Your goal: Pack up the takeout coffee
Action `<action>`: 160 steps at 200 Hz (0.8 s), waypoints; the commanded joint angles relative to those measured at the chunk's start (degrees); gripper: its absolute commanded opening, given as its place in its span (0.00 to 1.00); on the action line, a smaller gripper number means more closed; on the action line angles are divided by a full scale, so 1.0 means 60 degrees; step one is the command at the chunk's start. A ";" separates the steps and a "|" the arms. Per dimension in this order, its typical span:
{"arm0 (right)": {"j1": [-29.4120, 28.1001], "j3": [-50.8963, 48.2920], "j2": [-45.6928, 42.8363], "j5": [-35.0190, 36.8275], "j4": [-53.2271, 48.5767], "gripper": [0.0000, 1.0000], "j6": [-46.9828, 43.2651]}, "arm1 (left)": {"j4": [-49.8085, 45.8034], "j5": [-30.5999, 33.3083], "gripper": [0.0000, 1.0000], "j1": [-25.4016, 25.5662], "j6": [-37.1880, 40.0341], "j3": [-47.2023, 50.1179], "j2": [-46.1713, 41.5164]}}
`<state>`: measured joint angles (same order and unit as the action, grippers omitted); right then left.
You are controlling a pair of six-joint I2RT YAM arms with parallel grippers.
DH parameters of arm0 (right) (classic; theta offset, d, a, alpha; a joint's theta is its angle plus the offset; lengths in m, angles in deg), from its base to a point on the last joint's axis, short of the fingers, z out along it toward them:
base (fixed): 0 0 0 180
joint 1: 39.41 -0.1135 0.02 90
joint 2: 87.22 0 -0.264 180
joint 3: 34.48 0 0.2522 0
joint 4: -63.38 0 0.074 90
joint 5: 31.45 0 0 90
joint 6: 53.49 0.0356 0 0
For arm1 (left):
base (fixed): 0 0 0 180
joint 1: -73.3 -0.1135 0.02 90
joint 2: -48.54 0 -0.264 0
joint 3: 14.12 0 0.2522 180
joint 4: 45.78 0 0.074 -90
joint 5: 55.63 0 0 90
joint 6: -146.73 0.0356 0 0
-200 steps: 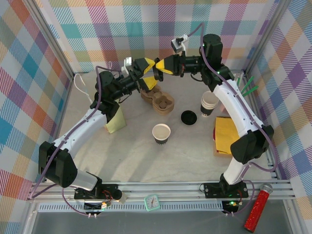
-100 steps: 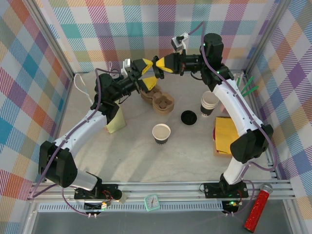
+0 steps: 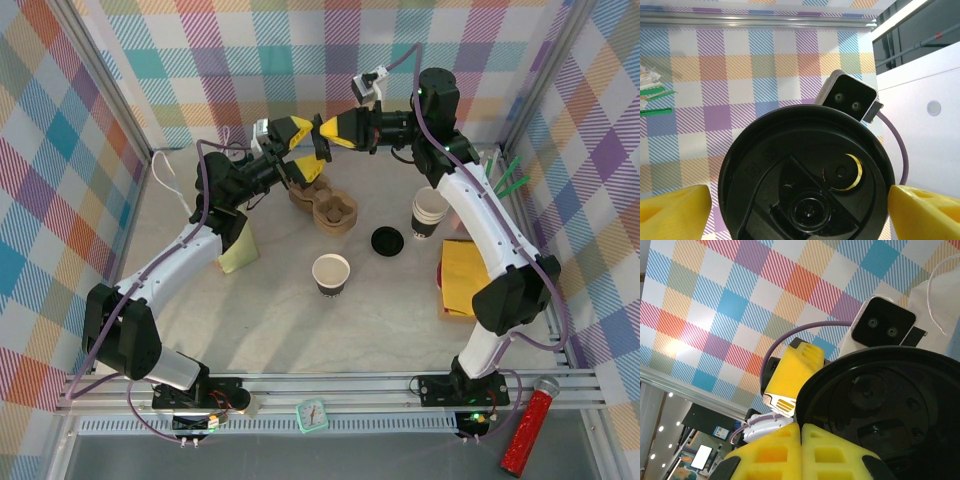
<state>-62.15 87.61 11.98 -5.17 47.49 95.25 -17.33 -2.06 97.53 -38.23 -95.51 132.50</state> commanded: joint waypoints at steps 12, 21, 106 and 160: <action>-0.0033 -0.0104 -0.0205 -0.0138 0.0404 0.04 0.0053 | 0.0773 -0.0110 0.90 0.0047 -0.0133 -0.0268 0.0025; -0.0033 -0.0112 -0.0194 -0.0117 0.0400 0.04 0.0040 | 0.0751 -0.0139 0.90 0.0063 -0.0098 -0.0298 -0.0001; -0.0035 -0.0214 -0.0225 -0.0119 0.0349 0.04 -0.0019 | -0.1162 -0.0345 0.90 0.0063 0.1413 -0.0592 -0.0488; -0.0033 -0.0302 -0.0295 -0.0074 0.0106 0.04 -0.0219 | -0.1306 -0.0370 0.89 0.0063 0.1518 -0.0635 -0.0503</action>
<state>-62.15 86.56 11.93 -5.17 47.89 95.60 -25.04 -2.28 97.59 -30.82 -97.15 131.52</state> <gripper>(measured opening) 0.062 0.879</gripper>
